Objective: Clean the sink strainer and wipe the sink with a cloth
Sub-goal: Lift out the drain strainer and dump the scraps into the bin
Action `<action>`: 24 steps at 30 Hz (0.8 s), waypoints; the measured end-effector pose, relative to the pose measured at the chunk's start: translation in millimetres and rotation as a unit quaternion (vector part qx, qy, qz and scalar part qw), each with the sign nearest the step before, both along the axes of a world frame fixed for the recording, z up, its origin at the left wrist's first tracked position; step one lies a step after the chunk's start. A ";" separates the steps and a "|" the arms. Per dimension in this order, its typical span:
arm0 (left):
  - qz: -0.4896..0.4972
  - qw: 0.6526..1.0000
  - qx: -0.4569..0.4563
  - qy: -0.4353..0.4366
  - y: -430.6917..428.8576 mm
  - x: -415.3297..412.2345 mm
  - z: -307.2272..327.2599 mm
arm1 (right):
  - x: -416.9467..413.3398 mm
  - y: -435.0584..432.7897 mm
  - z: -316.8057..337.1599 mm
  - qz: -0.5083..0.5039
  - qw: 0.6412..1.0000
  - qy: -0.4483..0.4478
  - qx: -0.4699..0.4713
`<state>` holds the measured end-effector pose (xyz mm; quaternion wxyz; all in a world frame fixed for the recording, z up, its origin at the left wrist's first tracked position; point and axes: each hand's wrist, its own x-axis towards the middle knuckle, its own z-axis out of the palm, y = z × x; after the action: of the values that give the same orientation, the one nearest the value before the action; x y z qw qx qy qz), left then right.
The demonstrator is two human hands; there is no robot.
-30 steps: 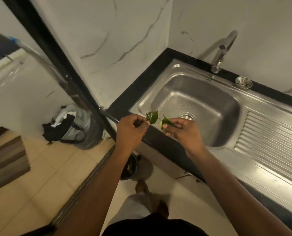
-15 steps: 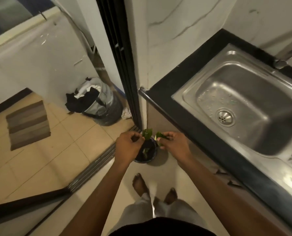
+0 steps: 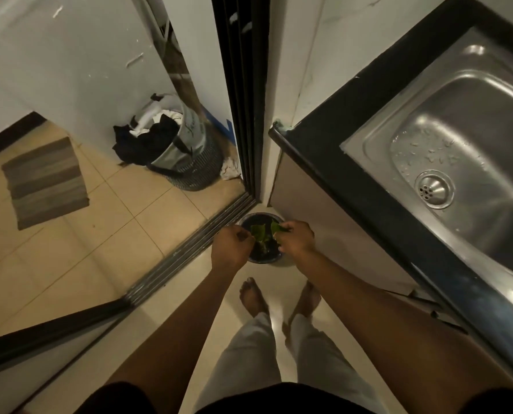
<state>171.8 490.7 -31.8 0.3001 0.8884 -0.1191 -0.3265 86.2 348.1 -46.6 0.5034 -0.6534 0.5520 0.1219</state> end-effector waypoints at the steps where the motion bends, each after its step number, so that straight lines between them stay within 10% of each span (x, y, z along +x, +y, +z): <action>1: 0.004 1.000 0.000 0.006 -1.0 1.4 -4.3 | 3.9 -0.5 -5.2 0.012 1.000 0.005 0.005; 24: -0.057 0.998 -0.042 0.004 7.1 20.4 7.1 | -24.3 2.9 33.7 -0.037 0.994 -0.096 -0.042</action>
<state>192.2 497.8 -24.7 0.3182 0.8657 -0.1818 -0.3410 61.9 351.0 -12.8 0.5307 -0.6615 0.5297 0.0168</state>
